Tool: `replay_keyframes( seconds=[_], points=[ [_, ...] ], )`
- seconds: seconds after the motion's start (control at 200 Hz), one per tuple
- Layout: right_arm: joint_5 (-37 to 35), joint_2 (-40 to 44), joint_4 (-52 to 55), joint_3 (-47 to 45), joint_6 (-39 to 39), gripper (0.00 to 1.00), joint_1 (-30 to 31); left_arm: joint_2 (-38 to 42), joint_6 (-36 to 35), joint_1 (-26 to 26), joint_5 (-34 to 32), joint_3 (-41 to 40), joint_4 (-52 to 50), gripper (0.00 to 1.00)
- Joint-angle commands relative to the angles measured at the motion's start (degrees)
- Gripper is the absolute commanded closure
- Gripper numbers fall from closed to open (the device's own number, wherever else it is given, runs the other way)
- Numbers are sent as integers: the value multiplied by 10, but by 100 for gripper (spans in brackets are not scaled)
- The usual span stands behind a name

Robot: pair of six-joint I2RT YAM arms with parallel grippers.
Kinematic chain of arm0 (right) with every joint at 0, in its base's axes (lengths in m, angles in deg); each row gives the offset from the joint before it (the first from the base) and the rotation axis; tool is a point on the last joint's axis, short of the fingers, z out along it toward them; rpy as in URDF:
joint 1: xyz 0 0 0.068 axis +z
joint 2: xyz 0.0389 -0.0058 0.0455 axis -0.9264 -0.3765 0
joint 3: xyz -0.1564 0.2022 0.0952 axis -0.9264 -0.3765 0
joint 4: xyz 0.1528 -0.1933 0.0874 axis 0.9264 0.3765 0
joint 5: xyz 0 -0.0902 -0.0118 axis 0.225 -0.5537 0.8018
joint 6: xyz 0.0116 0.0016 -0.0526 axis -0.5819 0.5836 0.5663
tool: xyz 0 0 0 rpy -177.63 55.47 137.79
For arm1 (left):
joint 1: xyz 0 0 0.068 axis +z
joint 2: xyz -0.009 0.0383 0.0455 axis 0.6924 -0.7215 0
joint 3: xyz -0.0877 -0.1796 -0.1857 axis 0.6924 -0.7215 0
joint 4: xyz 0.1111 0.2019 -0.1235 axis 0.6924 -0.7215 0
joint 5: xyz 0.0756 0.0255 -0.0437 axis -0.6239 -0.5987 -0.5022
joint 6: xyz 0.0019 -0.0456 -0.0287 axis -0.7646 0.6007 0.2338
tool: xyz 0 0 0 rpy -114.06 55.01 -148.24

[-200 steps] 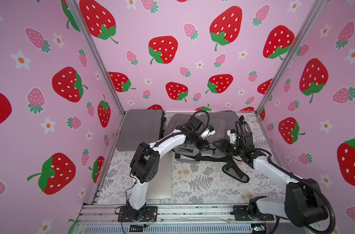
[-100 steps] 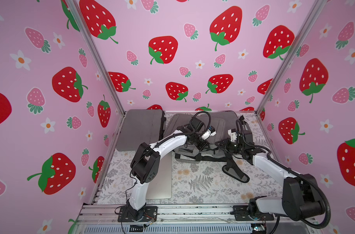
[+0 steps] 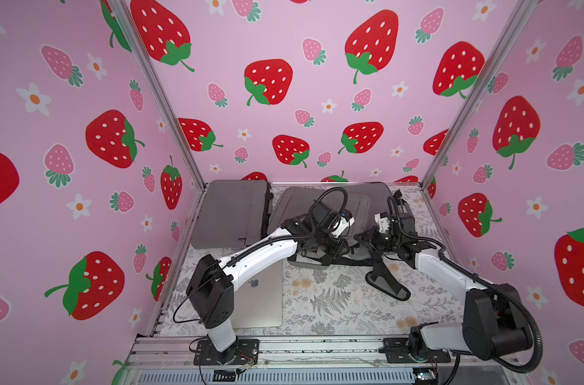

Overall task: Open the zippered laptop bag and take out the laptop
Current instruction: Unzip the zipper on the zippered laptop bag.

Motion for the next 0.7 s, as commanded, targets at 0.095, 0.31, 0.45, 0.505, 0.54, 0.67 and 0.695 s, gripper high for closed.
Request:
replay_keyframes(
  seconds=[0.095,0.31,0.45,0.505,0.54,0.67,0.695],
  points=[
    [17,4,-32,19,-26,100,-1,-21,162,-14,-52,-94,171,62],
    [17,13,-31,15,-39,100,-1,-58,219,-16,-77,-127,326,63],
    [17,19,-33,8,-44,100,-1,-79,228,-17,-85,-122,366,63],
    [19,19,-38,4,-48,100,-1,-91,227,-17,-88,-115,367,63],
    [20,19,-44,1,-53,100,-1,-98,230,-16,-89,-110,365,63],
    [20,21,-50,-3,-59,100,-1,-117,236,-16,-88,-101,383,64],
    [20,22,-52,-5,-62,100,-1,-120,235,-17,-87,-98,383,64]
  ],
)
